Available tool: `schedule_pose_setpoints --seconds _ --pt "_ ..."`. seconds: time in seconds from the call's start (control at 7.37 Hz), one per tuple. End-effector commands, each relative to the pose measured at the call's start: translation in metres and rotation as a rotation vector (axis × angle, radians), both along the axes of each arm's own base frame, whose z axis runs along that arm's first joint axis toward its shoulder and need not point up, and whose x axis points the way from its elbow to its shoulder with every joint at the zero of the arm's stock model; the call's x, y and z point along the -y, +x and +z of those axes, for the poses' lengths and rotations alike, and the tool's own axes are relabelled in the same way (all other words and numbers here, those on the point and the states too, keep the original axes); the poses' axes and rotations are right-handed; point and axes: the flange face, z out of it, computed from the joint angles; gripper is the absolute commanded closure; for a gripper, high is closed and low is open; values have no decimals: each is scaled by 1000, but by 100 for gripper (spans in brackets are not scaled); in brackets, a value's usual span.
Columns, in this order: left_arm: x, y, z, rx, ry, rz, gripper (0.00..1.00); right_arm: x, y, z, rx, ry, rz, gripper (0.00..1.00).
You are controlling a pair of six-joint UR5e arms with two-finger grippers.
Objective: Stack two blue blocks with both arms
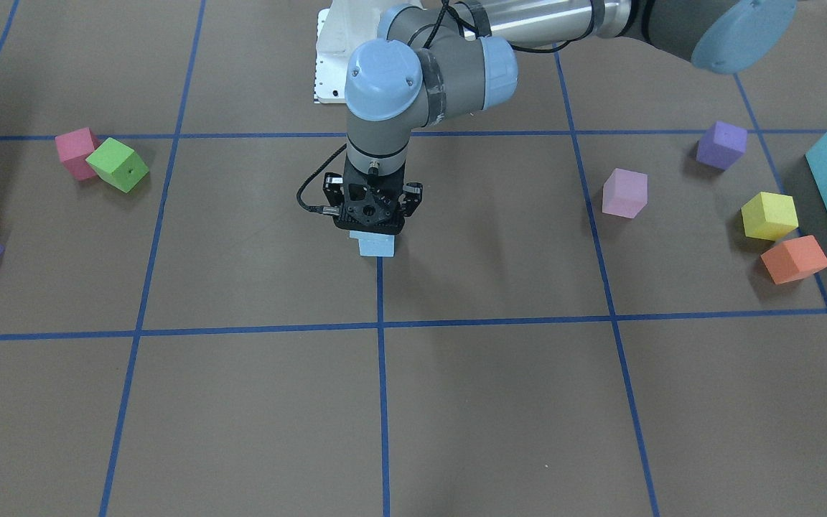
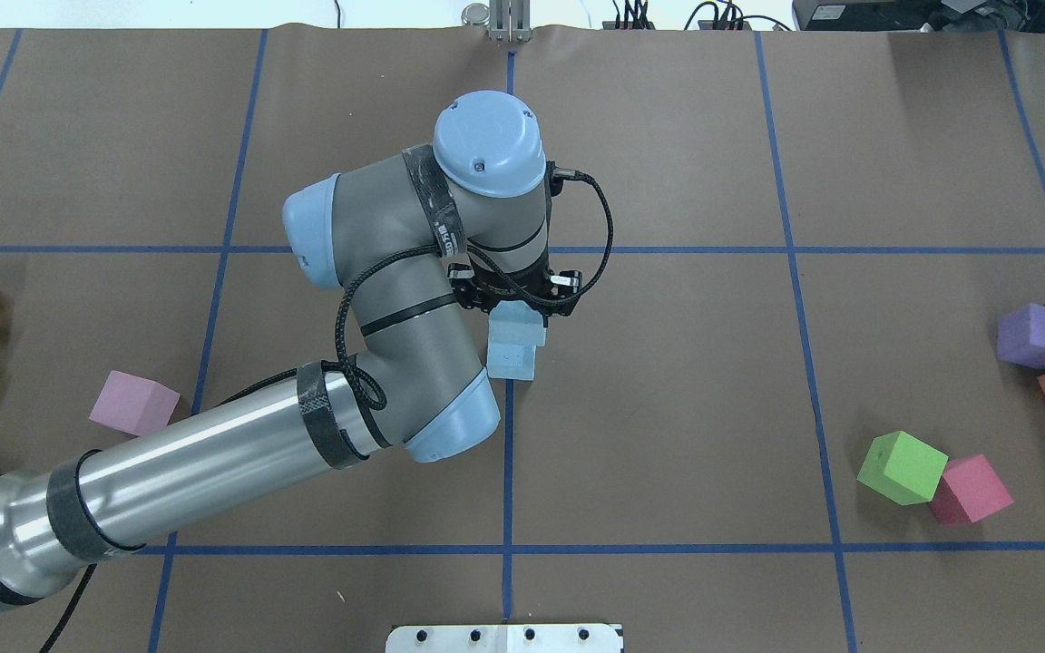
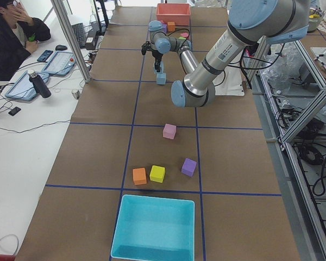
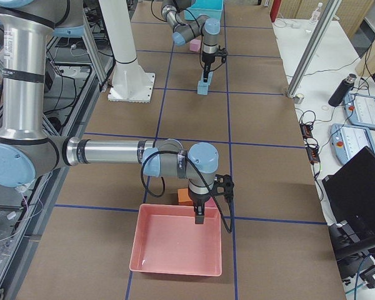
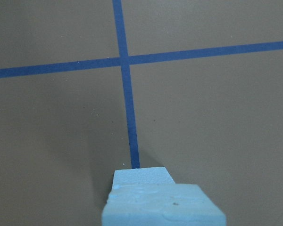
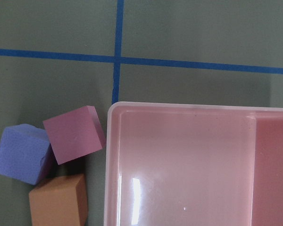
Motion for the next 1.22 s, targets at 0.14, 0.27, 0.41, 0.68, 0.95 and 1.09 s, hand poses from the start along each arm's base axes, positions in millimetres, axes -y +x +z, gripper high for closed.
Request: schedule_pose_setpoints --seconds 0.14,0.27,0.41,0.68,0.95,1.09 --pt "-1 2 13 17 -12 2 87 1 0 -1 0 1 1 0" --pt "-1 2 13 18 -14 0 78 1 0 -1 0 1 1 0" --pt "-1 2 16 20 -18 -2 67 1 0 -1 0 1 1 0" --pt "-5 6 15 25 -30 -36 35 1 0 -1 0 1 1 0" --pt "-15 16 17 34 -11 -33 13 1 0 1 0 -1 0 0" --pt "-16 17 17 34 -10 -31 4 1 0 2 0 -4 0 0"
